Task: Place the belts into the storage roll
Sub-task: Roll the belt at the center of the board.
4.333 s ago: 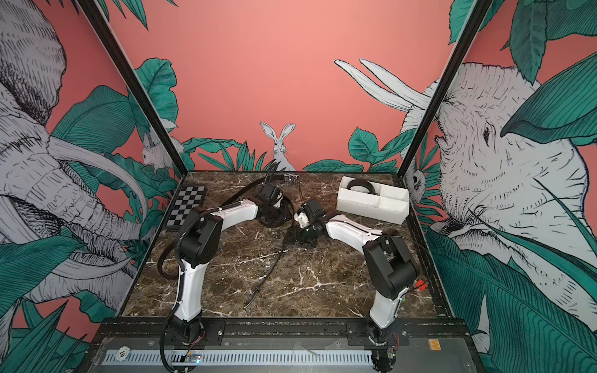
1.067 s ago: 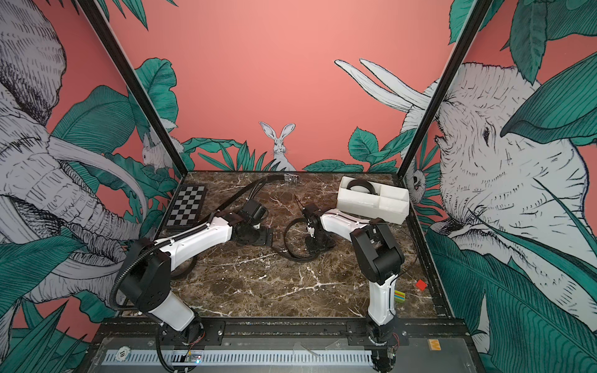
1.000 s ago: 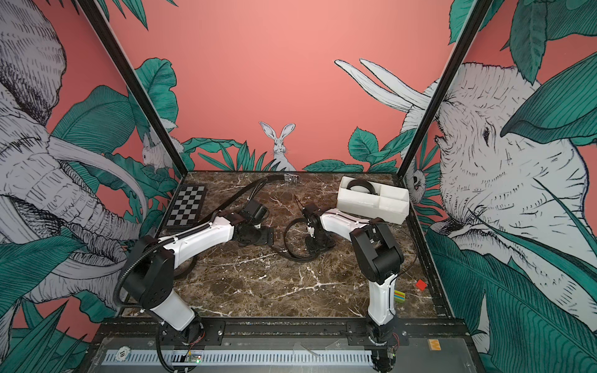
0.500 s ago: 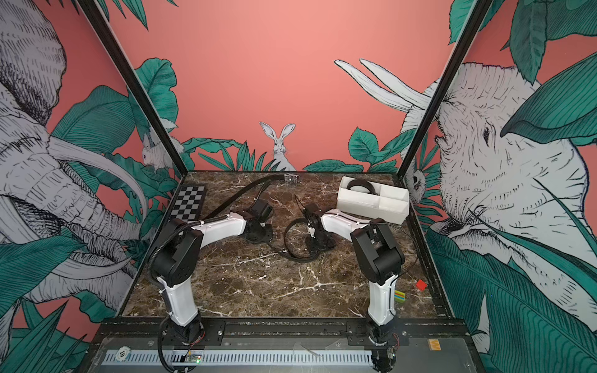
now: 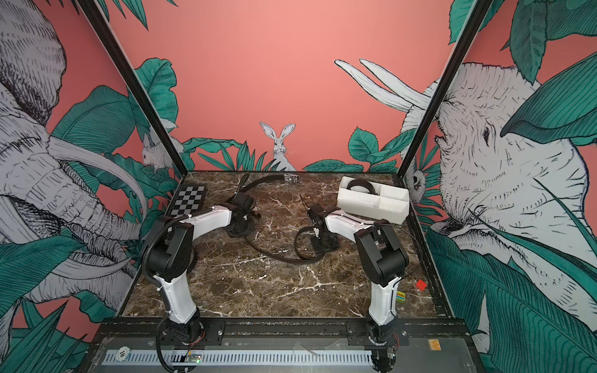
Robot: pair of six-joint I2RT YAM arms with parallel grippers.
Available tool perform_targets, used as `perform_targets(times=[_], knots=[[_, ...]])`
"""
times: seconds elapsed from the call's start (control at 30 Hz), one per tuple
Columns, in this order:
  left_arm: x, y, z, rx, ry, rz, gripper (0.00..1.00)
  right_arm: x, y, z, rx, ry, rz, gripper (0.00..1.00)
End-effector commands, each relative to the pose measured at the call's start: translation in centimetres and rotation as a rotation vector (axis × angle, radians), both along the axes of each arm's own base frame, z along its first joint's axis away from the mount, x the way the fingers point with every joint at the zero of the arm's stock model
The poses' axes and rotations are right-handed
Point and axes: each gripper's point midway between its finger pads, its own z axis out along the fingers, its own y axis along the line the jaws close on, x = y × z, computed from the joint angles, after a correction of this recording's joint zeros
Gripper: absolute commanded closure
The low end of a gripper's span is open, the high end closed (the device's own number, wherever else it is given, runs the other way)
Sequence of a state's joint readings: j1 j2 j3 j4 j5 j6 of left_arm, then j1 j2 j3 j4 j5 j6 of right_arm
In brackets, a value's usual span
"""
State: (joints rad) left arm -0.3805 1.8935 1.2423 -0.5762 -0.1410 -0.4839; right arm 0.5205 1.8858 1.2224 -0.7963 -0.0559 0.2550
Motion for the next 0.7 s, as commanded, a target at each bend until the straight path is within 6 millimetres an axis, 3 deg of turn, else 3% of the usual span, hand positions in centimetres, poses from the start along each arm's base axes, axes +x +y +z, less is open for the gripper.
perform_targets(times=[0.0,0.07,0.17,0.4,0.53,0.57,0.67], knots=[[1.9,1.4,1.2,0.073,-0.035,-0.01,0.99,-3.3,-2.4,-2.8,-0.088,0.137,0.012,0.57],[3.3,1.4,1.6,0.07,-0.058,-0.012,0.99,-3.6,-2.4,-2.7,-0.092,0.142,0.021,0.6],[5.6,-0.6,2.3,0.005,-0.095,-0.051,1.0,-4.2,-1.8,-2.8,-0.092,0.153,0.054,0.65],[10.2,-8.5,3.8,-0.14,-0.217,-0.197,1.0,-6.4,3.5,-2.5,-0.063,0.145,0.206,0.72],[11.4,-13.7,3.7,-0.234,-0.244,-0.27,1.0,-7.6,6.9,-2.4,-0.031,0.14,0.261,0.72],[11.4,-14.9,3.3,-0.259,-0.234,-0.288,0.98,-7.8,7.6,-2.4,-0.019,0.138,0.268,0.72],[10.4,-17.0,2.3,-0.319,-0.205,-0.32,0.67,-7.9,9.0,-2.0,0.011,0.127,0.27,0.72]])
